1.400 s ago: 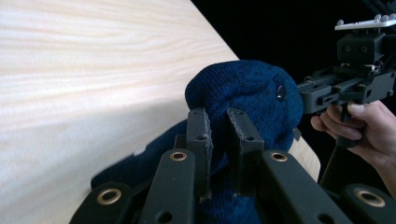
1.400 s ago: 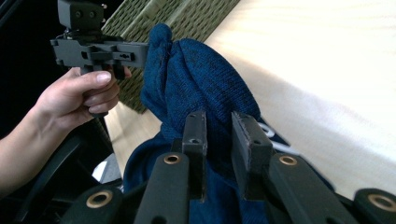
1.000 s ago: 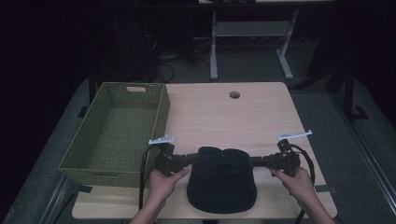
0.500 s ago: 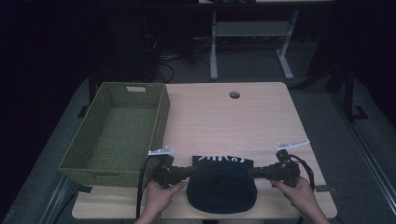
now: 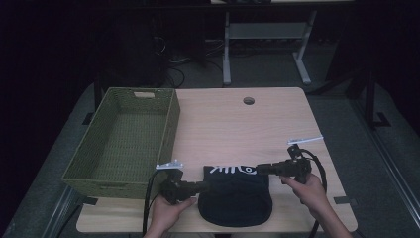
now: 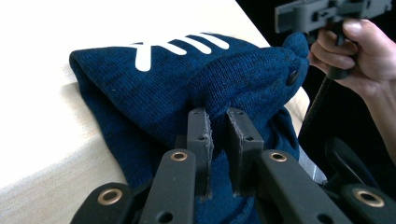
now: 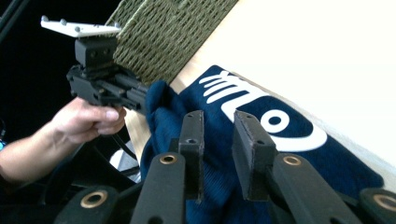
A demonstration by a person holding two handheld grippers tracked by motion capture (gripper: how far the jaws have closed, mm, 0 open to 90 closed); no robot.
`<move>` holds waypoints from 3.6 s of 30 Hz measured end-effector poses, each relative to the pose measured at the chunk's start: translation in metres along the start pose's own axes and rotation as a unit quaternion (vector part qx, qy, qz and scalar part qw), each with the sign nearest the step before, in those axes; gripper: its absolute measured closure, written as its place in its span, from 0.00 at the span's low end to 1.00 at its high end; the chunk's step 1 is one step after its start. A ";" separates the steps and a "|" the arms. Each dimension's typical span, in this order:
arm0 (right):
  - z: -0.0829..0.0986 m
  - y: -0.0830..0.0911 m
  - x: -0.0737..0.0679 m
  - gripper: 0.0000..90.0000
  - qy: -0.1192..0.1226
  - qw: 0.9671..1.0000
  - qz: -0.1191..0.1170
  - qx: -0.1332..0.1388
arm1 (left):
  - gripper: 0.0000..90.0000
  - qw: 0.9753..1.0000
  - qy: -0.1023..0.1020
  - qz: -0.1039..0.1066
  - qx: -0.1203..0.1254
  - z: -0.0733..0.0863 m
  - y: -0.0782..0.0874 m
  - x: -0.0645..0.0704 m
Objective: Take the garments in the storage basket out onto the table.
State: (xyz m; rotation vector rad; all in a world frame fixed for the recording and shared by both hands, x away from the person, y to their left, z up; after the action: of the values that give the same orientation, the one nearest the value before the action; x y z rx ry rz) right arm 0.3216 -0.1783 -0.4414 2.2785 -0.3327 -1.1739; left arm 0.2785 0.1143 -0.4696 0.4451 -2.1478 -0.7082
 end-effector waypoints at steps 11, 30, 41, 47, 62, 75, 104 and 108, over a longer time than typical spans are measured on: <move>-0.001 -0.024 0.005 0.87 -0.002 0.999 -0.001 -0.051 | 0.87 1.000 -0.006 0.014 -0.001 -0.001 0.006 0.008; 0.025 -0.045 -0.005 0.87 0.006 0.994 -0.012 -0.107 | 0.84 1.000 -0.009 0.017 0.004 -0.016 0.019 0.018; 0.037 -0.053 -0.018 0.88 0.032 0.990 -0.007 -0.140 | 0.84 0.999 -0.007 0.031 -0.030 -0.014 -0.007 0.022; 0.050 -0.065 -0.017 0.88 0.035 0.986 -0.008 -0.160 | 0.84 0.997 0.004 0.035 -0.062 0.001 -0.022 0.021; 0.055 -0.072 -0.010 0.92 0.037 0.984 -0.003 -0.173 | 0.84 0.995 -0.010 -0.003 -0.095 0.013 -0.041 0.015; 0.046 -0.070 0.003 0.90 0.021 0.983 0.006 -0.180 | 0.87 0.996 -0.012 -0.016 -0.092 0.002 -0.048 0.009; 0.006 -0.041 0.021 0.89 0.013 0.989 0.024 -0.149 | 0.85 0.998 0.000 -0.030 -0.049 -0.054 -0.051 -0.004; 0.013 -0.045 0.011 0.89 0.032 0.986 0.028 -0.159 | 0.86 0.998 -0.010 -0.021 -0.051 -0.052 -0.048 0.006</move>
State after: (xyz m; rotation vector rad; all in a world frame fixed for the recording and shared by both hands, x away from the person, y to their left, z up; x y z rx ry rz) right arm 0.3161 -0.1515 -0.4806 2.0103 -0.1707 -1.0415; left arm 0.3196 0.0562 -0.4695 0.4306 -2.1150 -0.8448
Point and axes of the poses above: each handheld gripper's, and its own axes: y roughly backward along the jaws, z roughly out of its underside, x roughly to its right, the point moved 5 cm from there along -y, roughly forward along the jaws, and after that the axes turned 14 degrees about -x, right-handed, at the moved point
